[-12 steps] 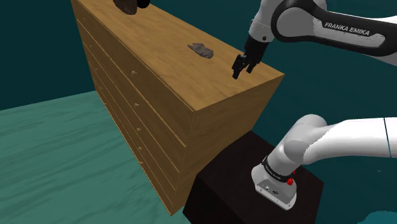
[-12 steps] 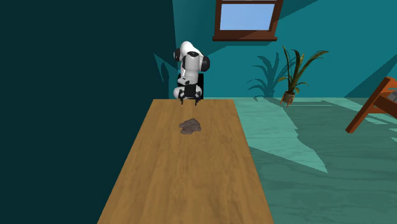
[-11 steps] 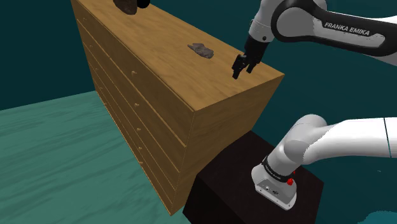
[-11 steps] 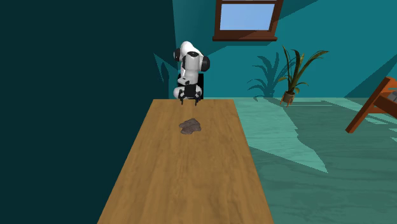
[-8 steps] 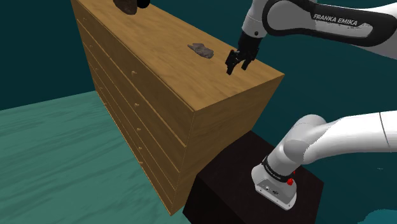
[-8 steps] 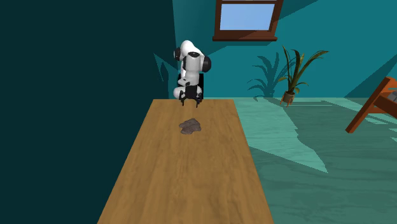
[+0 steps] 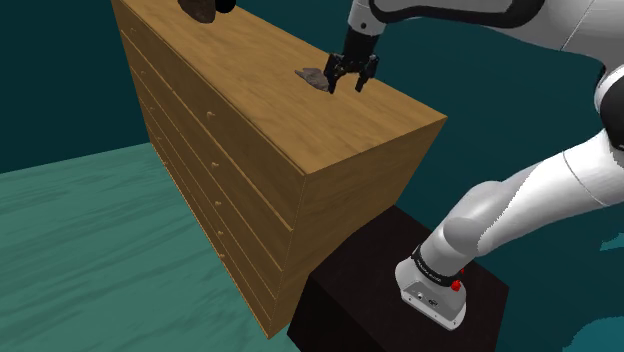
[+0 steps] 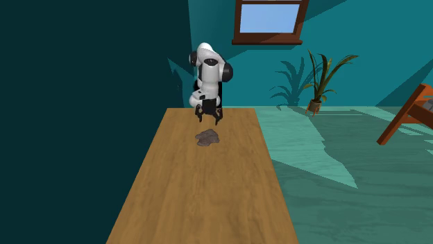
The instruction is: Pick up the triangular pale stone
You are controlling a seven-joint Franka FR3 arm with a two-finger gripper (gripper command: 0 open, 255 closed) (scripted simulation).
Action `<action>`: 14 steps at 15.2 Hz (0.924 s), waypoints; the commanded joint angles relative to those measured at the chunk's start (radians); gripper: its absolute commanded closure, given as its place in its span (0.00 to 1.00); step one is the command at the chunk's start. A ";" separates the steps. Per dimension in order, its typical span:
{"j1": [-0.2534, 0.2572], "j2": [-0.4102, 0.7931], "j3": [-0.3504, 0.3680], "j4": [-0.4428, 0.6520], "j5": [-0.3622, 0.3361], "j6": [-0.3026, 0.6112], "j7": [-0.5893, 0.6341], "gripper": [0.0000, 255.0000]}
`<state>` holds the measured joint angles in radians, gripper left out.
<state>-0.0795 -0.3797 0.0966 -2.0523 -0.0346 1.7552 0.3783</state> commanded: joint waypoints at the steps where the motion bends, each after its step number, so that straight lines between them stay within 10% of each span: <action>1: -0.013 0.089 0.001 0.094 0.003 -0.007 0.040 0.00; 12: -0.052 0.560 -0.021 0.701 0.023 -0.150 0.235 0.00; 14: -0.053 0.550 -0.021 0.660 0.024 -0.119 0.235 0.00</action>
<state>-0.1319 0.1608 0.0761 -1.3937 -0.0114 1.6269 0.6083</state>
